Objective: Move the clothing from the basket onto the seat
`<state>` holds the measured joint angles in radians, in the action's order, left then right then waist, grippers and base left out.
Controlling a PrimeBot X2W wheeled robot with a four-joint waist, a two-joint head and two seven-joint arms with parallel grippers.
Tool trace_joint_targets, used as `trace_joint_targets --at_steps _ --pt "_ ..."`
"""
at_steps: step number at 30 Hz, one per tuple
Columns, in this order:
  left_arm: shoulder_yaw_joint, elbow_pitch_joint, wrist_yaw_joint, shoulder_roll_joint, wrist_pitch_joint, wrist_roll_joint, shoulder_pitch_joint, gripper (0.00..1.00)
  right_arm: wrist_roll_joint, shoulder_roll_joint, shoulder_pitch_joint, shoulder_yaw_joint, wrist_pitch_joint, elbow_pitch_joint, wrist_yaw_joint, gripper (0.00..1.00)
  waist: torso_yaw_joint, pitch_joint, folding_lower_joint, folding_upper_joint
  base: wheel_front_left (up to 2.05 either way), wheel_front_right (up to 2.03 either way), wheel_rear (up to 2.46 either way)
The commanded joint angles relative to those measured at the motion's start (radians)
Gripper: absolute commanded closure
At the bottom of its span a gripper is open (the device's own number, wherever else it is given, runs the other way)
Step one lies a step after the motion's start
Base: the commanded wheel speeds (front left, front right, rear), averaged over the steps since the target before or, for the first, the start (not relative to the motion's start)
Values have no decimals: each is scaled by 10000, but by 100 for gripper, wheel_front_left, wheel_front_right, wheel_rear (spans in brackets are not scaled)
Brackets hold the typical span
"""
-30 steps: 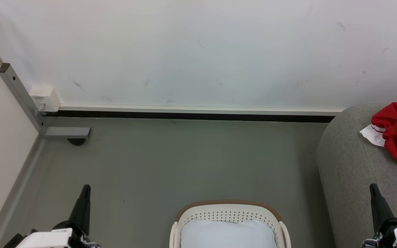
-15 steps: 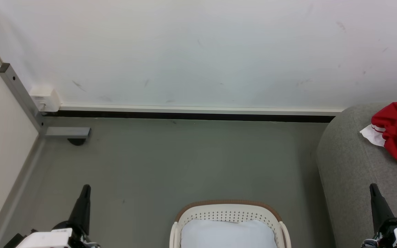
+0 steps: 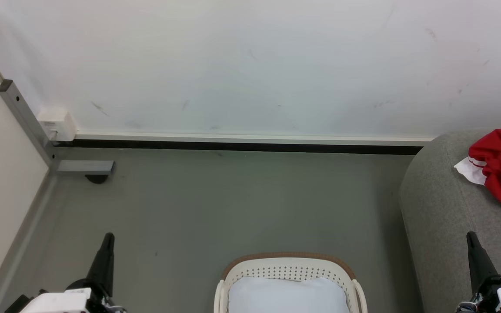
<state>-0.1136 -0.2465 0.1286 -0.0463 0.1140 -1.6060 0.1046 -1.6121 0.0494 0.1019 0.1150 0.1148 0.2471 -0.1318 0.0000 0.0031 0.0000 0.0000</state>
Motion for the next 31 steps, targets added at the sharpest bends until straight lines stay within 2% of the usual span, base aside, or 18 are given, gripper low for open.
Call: trace_joint_targets --at_steps 1,31 --pt "-19 34 41 -74 37 -129 83 100 2 9 124 36 36 -53 21 100 0 0 0 0 0 0 0" --pt "-18 35 41 -74 37 -130 83 100 -2 10 124 32 33 -53 21 100 0 0 0 0 0 0 0"
